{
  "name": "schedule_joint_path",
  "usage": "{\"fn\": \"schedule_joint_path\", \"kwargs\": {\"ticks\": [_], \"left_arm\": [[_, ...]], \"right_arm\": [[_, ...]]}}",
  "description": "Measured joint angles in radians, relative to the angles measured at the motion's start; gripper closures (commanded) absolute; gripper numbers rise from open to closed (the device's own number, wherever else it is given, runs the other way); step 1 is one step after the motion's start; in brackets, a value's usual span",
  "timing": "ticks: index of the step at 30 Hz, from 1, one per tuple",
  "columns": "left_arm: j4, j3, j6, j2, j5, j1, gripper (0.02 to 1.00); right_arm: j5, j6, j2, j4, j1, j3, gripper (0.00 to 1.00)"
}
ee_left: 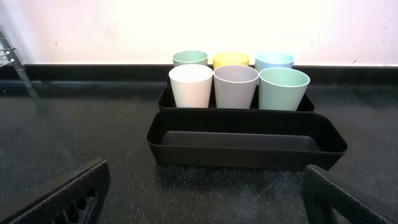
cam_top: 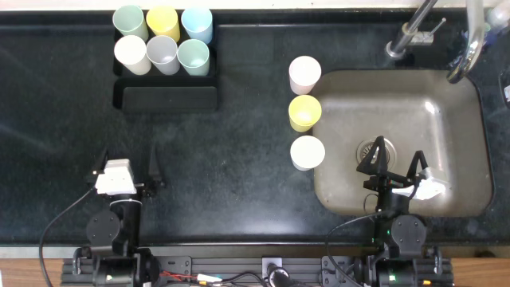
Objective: Store Cups
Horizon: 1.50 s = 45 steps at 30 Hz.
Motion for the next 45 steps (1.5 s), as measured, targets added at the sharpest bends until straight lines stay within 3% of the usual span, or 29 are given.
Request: {"fn": "schedule_joint_path", "kwargs": {"ticks": [16, 21, 25, 29, 31, 33, 36, 41, 45], "left_arm": [[0.0, 0.0, 0.0, 0.0, 0.0, 0.0, 0.018], [-0.026, 0.103, -0.165, 0.131, 0.072, 0.0, 0.018], [-0.194, 0.532, -0.299, 0.568, 0.27, -0.006, 0.02], [-0.697, 1.222, -0.321, 1.118, 0.379, -0.082, 0.018], [-0.927, 1.541, -0.307, 1.365, 0.385, -0.144, 0.018], [-1.107, 1.884, -0.295, 1.616, 0.367, -0.224, 0.018], [-1.353, 2.457, -0.29, 2.074, 0.229, -0.418, 0.018], [-1.339, 2.65, -0.312, 2.316, 0.073, -0.591, 0.018], [-1.316, 2.657, -0.327, 2.395, 0.023, -0.668, 0.018]], "right_arm": [[0.0, 0.0, 0.0, 0.0, 0.0, 0.0, 0.005], [0.001, 0.0, 0.0, -0.002, 0.0, 0.0, 0.003], [0.0, 0.0, -0.001, -0.003, 0.0, 0.0, 0.003], [0.0, 0.0, -0.002, -0.003, 0.0, 0.0, 0.003], [0.0, 0.0, -0.002, -0.01, 0.0, 0.0, 0.003], [-0.001, 0.0, -0.003, -0.006, 0.0, 0.0, 0.003], [0.0, 0.0, -0.002, -0.006, 0.0, 0.0, 0.005], [0.0, 0.0, -0.002, -0.007, 0.0, 0.0, 0.007], [0.0, 0.0, -0.002, -0.007, 0.0, 0.0, 0.003]]}}
